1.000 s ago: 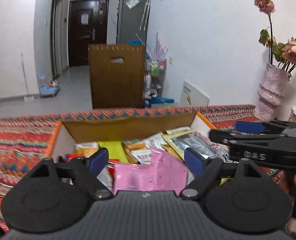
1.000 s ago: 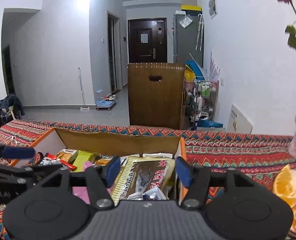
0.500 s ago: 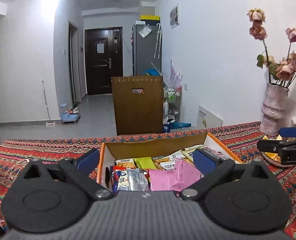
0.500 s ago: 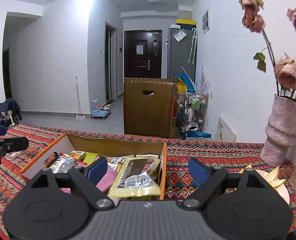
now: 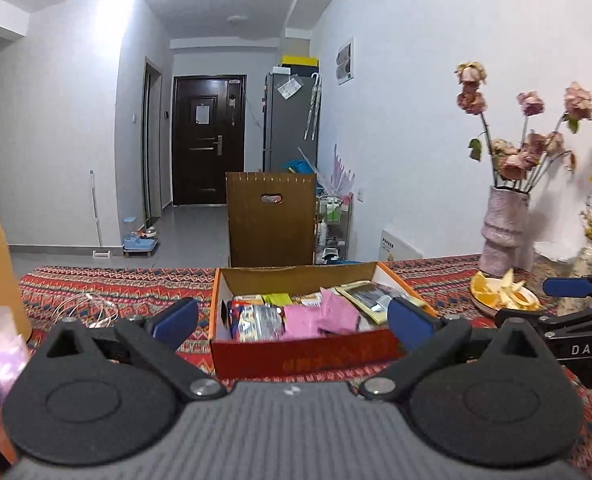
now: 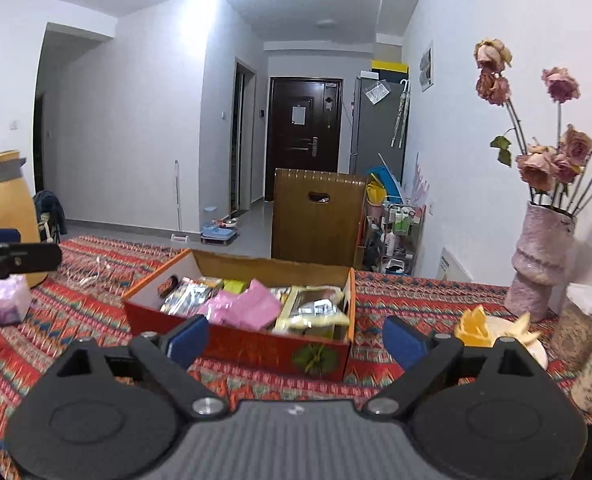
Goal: Organize snacks
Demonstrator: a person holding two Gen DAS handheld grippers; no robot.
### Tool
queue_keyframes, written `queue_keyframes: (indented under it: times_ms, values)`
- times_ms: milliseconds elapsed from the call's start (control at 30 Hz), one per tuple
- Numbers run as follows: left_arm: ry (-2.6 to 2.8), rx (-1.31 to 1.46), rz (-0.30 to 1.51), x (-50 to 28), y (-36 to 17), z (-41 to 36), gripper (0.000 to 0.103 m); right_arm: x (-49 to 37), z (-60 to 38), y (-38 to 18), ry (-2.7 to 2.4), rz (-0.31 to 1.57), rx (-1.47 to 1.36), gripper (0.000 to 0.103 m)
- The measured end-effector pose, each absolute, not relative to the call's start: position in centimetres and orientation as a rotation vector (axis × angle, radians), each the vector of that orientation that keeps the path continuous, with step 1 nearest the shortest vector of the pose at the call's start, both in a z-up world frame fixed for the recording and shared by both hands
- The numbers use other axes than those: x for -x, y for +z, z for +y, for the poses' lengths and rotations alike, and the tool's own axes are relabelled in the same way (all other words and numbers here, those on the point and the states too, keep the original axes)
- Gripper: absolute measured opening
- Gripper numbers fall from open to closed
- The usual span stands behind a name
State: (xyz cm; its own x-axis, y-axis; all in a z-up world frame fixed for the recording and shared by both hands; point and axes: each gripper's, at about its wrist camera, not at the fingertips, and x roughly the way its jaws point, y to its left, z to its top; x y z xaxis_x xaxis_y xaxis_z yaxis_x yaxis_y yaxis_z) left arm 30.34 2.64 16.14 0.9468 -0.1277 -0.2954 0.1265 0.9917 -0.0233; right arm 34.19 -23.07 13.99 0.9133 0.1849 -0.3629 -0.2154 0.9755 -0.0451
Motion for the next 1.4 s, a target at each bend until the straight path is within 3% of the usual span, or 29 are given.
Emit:
queue_keyframes:
  times_ms: [900, 1400]
  values:
    - [-0.029, 0.063, 0.281, -5.2, 8.7, 2.0, 0.103, -9.3, -22.8, 7.0, 0.201, 0.283, 0.093, 0.1]
    - [-0.045, 0.062, 0.29, 1.0, 5.6, 2.7, 0.103, -2.4, -20.9, 1.9, 0.261, 0.384, 0.057, 0.1]
